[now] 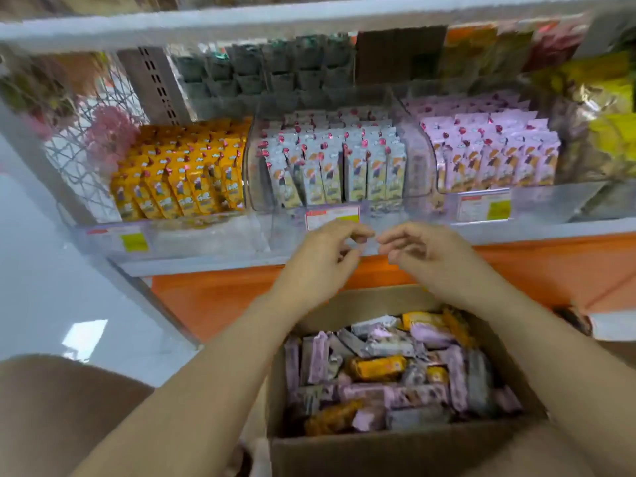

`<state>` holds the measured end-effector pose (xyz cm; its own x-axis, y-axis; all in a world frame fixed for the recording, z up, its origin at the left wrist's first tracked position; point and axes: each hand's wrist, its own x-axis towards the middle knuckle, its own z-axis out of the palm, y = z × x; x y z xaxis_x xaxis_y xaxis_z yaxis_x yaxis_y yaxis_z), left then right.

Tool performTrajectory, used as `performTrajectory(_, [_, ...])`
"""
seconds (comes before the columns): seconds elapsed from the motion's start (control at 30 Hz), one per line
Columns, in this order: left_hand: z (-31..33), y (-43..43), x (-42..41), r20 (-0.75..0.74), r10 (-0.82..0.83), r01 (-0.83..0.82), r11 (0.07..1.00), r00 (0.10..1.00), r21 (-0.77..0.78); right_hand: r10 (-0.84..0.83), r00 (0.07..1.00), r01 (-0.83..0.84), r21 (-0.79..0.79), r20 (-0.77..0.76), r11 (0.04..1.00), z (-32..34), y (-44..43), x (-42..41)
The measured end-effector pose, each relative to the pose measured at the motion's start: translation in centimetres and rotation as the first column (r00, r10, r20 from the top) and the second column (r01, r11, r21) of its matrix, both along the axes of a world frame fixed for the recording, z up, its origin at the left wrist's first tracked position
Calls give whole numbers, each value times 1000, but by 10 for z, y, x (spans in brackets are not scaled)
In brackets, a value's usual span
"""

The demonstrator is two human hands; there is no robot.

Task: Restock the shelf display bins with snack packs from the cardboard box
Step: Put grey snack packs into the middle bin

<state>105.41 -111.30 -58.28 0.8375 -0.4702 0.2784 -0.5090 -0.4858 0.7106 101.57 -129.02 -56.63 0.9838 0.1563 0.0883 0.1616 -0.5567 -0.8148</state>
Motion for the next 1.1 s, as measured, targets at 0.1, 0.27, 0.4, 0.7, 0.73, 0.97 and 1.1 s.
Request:
performTrajectory(0.1, [-49,0,-18,-109,22,-15,998,994,64,-52,990,41,-84,-128,996,-47,-19,-16])
performTrajectory(0.27, [-123,-7,-26,-389,56,48,966,920,253,-164,905,43,-298,-393,954,-109,-64,-25])
performTrajectory(0.4, [-164,-22,-28,-530,25,195,914,848,356,-223,816,-71,-475,-534,877,-146,-93,-28])
performTrajectory(0.7, [-199,-67,-47,-672,-147,512,767,726,386,-199,636,-294,-473,-745,830,-178,-106,-32])
performTrajectory(0.73, [-201,-69,-50,-674,-145,514,765,724,388,-198,620,-287,-454,-760,843,-181,-107,-31])
performTrajectory(0.97, [-191,-54,-39,-753,-45,440,834,656,333,-215,655,-45,-322,-724,946,-192,-102,-27])
performTrajectory(1.1, [-185,-20,-19,-767,77,306,888,637,344,-303,759,22,-442,-577,897,-206,-86,-22])
